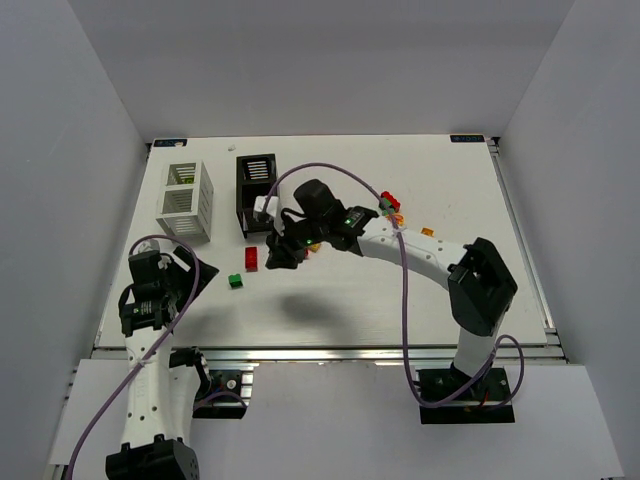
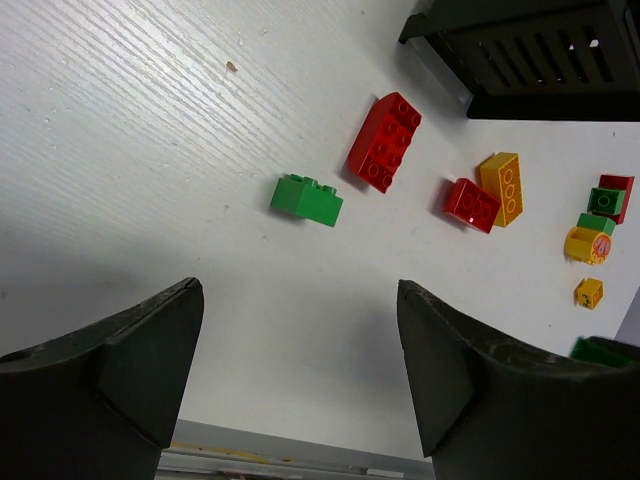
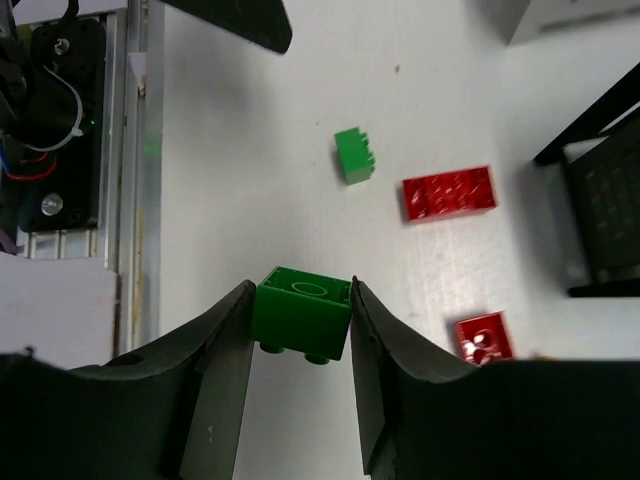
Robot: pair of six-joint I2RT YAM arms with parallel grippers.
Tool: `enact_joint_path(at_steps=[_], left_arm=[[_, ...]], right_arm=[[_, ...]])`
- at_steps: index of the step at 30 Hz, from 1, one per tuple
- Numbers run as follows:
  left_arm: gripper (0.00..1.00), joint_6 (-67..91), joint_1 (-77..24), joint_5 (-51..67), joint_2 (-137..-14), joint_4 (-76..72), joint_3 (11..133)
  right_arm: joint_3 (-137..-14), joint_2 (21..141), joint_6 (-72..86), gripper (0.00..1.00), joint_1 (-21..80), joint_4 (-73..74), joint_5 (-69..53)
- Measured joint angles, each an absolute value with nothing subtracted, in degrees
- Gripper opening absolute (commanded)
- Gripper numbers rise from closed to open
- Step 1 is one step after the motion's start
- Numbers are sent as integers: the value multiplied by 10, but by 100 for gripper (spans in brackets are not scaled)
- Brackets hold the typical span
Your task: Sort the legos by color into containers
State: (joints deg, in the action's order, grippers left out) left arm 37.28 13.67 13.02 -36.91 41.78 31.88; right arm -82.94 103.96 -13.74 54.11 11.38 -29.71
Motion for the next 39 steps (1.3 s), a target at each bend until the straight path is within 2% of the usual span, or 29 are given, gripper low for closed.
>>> enact_joint_path(at_steps=[6,14,27,33,39], left_arm=[[87,373,137,133,-369,416,316],[87,373,137,134,-369,416,316],[88,373,138,135,-369,415,316],[88,373,139,137,-370,415,316],[88,373,142,140,-374,415,316]], right_arm=[[-888,1055,-182,0,501,116,-319],[-1091,1159,-138,0,452,75,-297],[-1159,1278,30,0,416,-20,-196],[-1189,1330,72,6,412,-52,-156],[-1221,1371,90,16,412,-85,-134]])
